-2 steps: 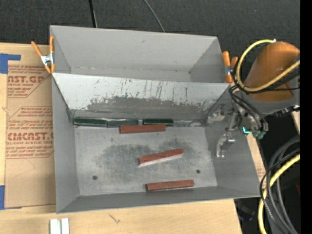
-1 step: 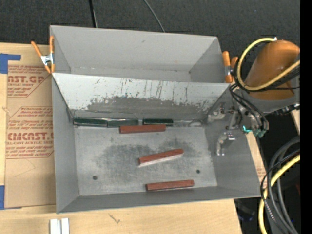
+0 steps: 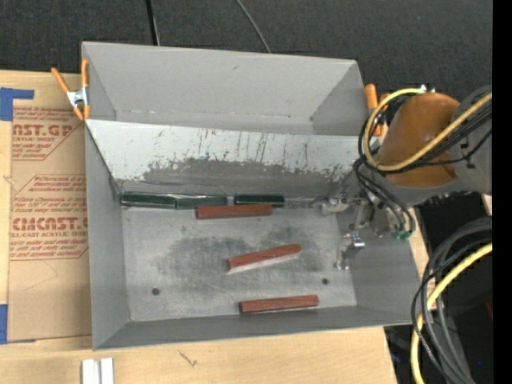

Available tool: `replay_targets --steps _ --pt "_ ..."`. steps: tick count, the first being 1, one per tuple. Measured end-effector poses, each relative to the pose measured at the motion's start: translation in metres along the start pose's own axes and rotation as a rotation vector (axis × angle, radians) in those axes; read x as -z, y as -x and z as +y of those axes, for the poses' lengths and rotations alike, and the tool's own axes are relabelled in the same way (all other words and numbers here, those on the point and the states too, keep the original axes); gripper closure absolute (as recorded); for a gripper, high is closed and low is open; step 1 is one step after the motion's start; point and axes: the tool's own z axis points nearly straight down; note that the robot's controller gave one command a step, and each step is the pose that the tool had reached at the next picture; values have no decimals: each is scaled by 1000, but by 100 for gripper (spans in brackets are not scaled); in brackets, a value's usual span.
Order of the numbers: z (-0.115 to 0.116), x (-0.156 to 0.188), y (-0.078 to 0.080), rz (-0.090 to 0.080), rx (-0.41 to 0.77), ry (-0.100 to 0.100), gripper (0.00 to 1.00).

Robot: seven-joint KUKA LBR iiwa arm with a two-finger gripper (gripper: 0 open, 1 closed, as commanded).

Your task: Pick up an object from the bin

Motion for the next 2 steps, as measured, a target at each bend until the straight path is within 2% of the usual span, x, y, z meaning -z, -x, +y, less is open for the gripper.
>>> replay_targets --steps 1,2 --pt "54 -38 3 7 47 4 100" --pt "54 -38 3 7 47 4 100"
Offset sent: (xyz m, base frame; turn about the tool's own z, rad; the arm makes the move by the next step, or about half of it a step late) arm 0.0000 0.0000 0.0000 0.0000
